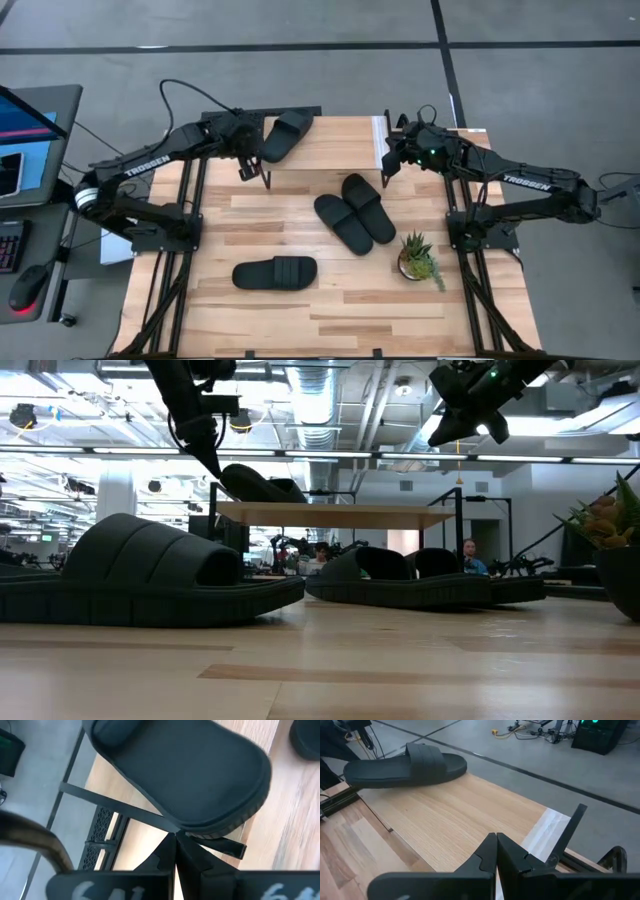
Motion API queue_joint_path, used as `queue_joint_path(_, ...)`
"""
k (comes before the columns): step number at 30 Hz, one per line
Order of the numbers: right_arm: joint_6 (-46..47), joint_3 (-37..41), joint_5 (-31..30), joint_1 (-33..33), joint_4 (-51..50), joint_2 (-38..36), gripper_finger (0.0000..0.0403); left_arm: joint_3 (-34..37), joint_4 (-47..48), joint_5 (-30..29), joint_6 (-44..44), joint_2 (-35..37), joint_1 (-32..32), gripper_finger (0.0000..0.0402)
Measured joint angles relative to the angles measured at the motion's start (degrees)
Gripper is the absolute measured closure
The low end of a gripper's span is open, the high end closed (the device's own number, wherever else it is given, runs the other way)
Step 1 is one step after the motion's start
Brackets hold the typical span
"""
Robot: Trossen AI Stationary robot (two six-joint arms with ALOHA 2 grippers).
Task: Pick and place slides into the shelf
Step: Put the black slipper on the shelf
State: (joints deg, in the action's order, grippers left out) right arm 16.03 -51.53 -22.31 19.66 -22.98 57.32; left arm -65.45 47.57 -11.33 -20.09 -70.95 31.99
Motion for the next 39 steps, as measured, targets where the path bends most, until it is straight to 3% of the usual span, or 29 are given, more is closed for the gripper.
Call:
queue_joint_path(13, -0.02, 0.0, 0.13, 0.0, 0.0, 0.0, 0.0403, -0.02, -6.26, 4.0, 3.52, -0.69, -2.69, 0.0401)
queue_joint_path(26, -0.02, 0.0, 0.14, 0.0, -0.2, 0.0, 0.0403, -0.4, -38.78, 13.3, 5.03, -2.6, -4.57, 0.0401)
queue_joint_path(28, -0.02, 0.0, 0.16, 0.0, -0.27, 0.02, 0.0403, -1.59, -39.8, 14.2, 6.58, -3.94, -4.32, 0.0401)
queue_joint_path(33, 0.0, 0.04, 0.16, 0.0, -0.66, 0.17, 0.0403, -11.74, -36.07, 13.58, 7.14, -10.33, -2.63, 0.0402)
queue_joint_path(39, 0.02, 0.04, 0.45, -0.13, -0.88, 0.17, 0.0403, -34.09, -16.33, 14.1, 0.33, -20.63, 3.16, 0.0402)
